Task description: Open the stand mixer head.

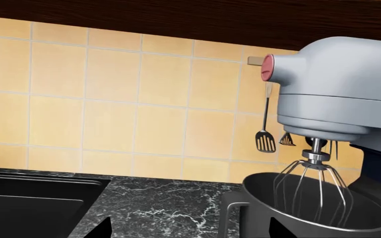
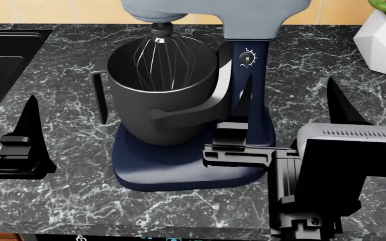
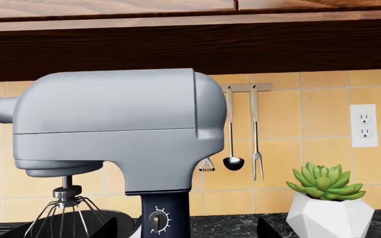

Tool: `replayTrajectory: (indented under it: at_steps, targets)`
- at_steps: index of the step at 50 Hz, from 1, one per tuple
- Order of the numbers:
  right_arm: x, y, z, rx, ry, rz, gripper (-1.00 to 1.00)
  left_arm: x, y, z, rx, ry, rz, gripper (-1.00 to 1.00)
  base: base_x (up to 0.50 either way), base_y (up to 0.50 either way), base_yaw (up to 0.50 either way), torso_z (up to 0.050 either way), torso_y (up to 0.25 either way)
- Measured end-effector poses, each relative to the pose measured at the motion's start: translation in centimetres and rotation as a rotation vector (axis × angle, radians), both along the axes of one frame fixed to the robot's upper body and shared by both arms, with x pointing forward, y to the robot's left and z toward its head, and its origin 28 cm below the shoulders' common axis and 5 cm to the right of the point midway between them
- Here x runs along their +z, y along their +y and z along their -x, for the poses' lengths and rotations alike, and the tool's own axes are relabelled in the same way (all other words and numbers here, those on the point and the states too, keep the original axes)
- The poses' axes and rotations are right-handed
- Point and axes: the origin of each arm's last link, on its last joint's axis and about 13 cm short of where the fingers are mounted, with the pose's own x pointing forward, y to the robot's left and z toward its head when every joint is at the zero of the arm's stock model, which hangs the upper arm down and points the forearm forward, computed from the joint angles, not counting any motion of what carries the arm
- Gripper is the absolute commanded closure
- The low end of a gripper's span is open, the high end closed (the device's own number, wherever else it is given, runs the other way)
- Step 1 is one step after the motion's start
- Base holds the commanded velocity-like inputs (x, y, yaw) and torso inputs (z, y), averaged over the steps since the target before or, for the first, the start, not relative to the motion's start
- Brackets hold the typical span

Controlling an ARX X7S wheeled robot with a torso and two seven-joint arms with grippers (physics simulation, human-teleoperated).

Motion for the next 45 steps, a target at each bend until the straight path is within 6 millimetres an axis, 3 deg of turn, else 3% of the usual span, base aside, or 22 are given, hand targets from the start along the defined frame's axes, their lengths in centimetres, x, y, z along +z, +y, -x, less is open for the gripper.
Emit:
replayTrajectory:
  at_steps: [14, 15, 45]
  targets:
    - [0.0, 0.0, 0.4, 0.002, 0.010, -0.007, -1.00, 0.0, 0.0, 0.0, -0.005, 0.002, -0.002, -1.00, 0.00, 0.00, 0.00, 0.000, 0.000]
    - [0.0, 0.0, 0.4, 0.002, 0.011, -0.007, 1.00, 0.0, 0.0, 0.0, -0.006, 0.002, -0.003, -1.00, 0.00, 0.00, 0.00, 0.000, 0.000]
    - [-1.2, 0.9, -0.2, 0.063, 0.053, 0.015, 1.00, 0.0, 0.0, 0.0, -0.007, 0.004, -0.005, -1.00, 0.00, 0.00, 0.00, 0.000, 0.000]
